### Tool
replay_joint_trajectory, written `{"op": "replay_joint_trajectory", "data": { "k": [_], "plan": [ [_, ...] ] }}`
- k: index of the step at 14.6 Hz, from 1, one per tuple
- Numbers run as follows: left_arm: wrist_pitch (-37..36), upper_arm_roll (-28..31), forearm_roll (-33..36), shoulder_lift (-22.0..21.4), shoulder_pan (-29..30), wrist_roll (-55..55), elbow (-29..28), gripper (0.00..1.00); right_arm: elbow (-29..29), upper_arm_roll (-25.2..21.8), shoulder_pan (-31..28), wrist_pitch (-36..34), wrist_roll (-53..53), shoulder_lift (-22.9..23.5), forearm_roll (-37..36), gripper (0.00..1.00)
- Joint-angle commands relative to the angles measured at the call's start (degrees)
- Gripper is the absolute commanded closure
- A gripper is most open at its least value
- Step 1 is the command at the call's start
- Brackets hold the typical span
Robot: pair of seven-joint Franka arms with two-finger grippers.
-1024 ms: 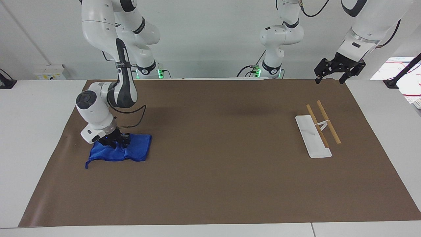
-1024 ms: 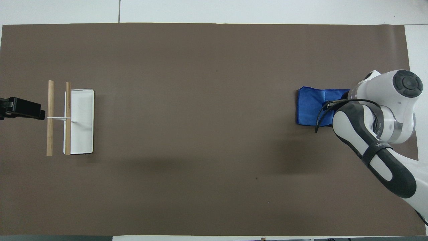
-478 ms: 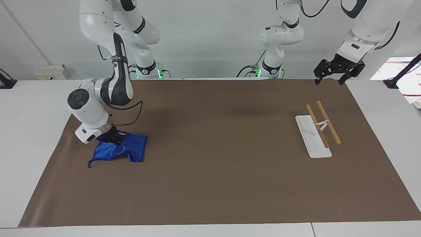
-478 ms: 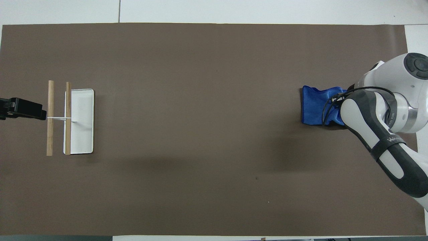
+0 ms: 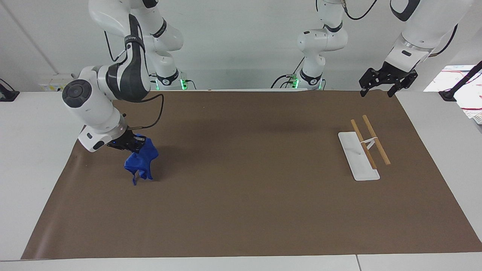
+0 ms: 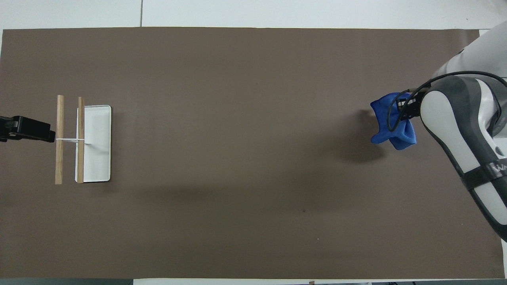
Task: Right arm passes towel to left arm to hang
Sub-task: 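Carry the towel toward the rack while the left gripper reaches toward it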
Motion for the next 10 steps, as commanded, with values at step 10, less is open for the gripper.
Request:
{"op": "replay_joint_trajectory", "data": {
  "k": [10],
  "plan": [
    [-0.65,-0.21,0.07,-2.93,-0.11,0.50,-3.56,0.00,9.34,15.05,7.04,3.15,48.50,0.86,17.01,1.00]
  ]
}}
